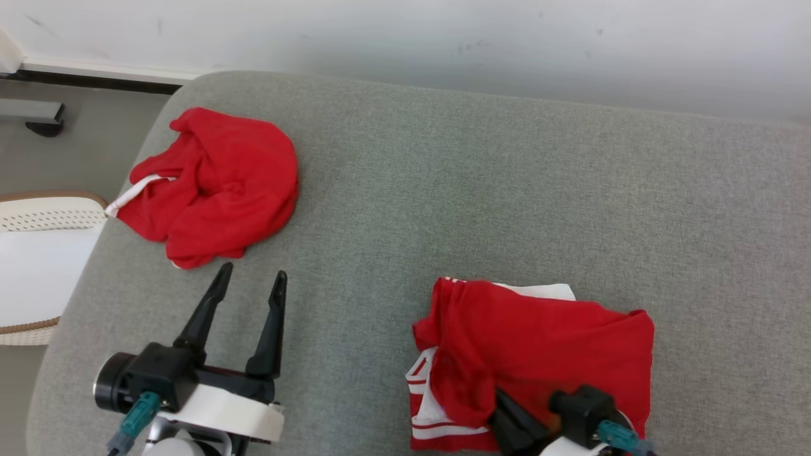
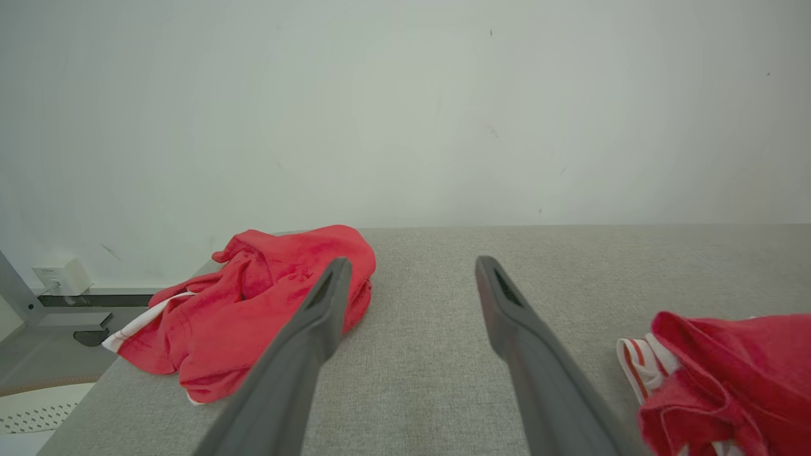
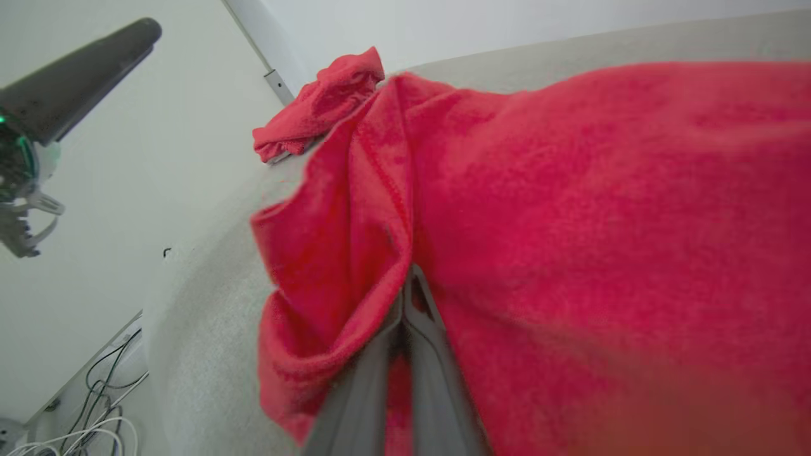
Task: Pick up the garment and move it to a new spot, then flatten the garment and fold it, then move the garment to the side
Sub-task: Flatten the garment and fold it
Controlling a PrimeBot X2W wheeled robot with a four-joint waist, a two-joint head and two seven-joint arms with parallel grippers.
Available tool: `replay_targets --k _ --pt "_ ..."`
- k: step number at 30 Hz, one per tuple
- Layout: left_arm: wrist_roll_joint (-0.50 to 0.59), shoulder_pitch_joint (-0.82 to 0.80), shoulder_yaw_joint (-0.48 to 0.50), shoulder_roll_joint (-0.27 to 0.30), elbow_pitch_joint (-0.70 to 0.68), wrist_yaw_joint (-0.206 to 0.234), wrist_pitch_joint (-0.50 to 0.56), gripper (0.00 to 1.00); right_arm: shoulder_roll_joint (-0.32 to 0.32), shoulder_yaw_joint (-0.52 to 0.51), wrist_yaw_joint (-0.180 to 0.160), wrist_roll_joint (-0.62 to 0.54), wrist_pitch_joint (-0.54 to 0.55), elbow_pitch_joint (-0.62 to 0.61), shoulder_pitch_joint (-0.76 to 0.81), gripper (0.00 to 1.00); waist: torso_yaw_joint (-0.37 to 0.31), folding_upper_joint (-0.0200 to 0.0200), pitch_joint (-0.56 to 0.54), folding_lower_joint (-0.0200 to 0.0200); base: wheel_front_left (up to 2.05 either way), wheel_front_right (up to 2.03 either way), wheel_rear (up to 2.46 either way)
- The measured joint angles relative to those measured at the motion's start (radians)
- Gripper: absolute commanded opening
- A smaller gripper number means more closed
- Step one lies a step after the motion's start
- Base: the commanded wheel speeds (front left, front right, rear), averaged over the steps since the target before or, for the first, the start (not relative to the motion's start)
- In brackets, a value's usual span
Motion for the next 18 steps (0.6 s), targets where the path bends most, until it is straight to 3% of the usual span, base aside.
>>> replay_targets --k 9,16,17,18 --pt "0.0 -0.002 -0.001 -0.008 0.006 -0.004 0.0 1.0 0.002 0.201 0.0 0.055 0.002 0.103 -0.111 0.0 0.009 0.0 -0.005 0.0 0.0 0.0 0.0" --pt "0.0 0.0 0.006 -0.014 0.008 -0.004 0.0 1.0 0.002 0.258 0.0 0.053 0.0 0.127 -0.142 0.0 0.008 0.0 -0.011 0.0 0.0 0.0 0.0" --pt "0.0 0.002 0.008 -0.015 0.008 -0.004 0.0 1.0 0.002 0.245 0.0 0.051 -0.003 0.123 -0.142 0.05 0.006 0.0 -0.014 0.0 0.0 0.0 0.0" --pt "0.0 0.004 0.01 -0.016 0.009 -0.004 0.0 1.0 0.002 0.225 0.0 0.041 -0.002 0.116 -0.142 0.39 0.004 0.0 -0.017 0.0 0.0 0.0 0.0"
